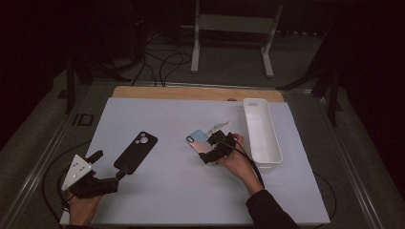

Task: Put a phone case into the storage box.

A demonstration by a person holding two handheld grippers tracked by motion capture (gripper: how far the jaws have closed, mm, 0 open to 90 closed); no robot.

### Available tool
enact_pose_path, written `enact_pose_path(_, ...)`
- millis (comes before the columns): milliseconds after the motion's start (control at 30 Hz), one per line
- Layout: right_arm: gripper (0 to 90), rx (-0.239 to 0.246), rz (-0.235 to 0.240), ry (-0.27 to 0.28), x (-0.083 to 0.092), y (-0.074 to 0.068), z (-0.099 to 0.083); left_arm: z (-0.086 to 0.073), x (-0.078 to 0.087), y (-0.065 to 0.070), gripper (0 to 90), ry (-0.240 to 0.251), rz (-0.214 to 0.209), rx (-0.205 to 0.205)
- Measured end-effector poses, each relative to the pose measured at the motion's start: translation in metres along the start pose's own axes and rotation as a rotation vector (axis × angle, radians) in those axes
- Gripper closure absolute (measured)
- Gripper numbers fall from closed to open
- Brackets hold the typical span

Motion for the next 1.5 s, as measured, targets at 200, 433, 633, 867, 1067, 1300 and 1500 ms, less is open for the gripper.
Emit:
enact_pose_path(200, 7.4, -0.014, -0.008, -0.04, -0.009, 0.002, -0.002, 0.0, 0.0, 0.0, 0.0, -0.001, 0.001, 0.0)
enact_pose_path(433, 7.4, -0.013, -0.007, -0.063, -0.013, 0.004, -0.005, -0.001, -0.001, 0.0, 0.0, -0.004, 0.002, 0.001)
enact_pose_path(633, 7.5, -0.021, -0.002, -0.079, -0.016, 0.004, -0.007, -0.001, 0.0, -0.001, 0.0, -0.004, 0.003, 0.001)
enact_pose_path(867, 7.9, -0.03, -0.002, -0.098, -0.02, 0.004, -0.009, -0.001, -0.001, 0.0, 0.1, -0.004, 0.002, 0.0)
enact_pose_path(1067, 11.5, -0.026, 0.0, -0.107, -0.023, 0.004, -0.01, -0.001, -0.001, -0.001, 0.0, -0.006, 0.003, 0.0)
enact_pose_path(1300, 13.4, -0.03, 0.002, -0.128, -0.024, 0.004, -0.01, -0.001, -0.001, 0.0, 0.0, -0.009, 0.003, -0.003)
enact_pose_path(1500, 16.5, -0.04, -0.009, -0.143, -0.023, 0.002, -0.009, -0.001, -0.001, 0.0, 0.0, -0.013, 0.007, 0.003)
Point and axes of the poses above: each handheld gripper's, and its own axes: x roughly backward along the jaws, z roughly out of its top, y roughly to its right, the point moved 3 cm from there along -x, roughly forward along the jaws, and after that the axes turned 4 degrees about x, right-handed, at the moved point
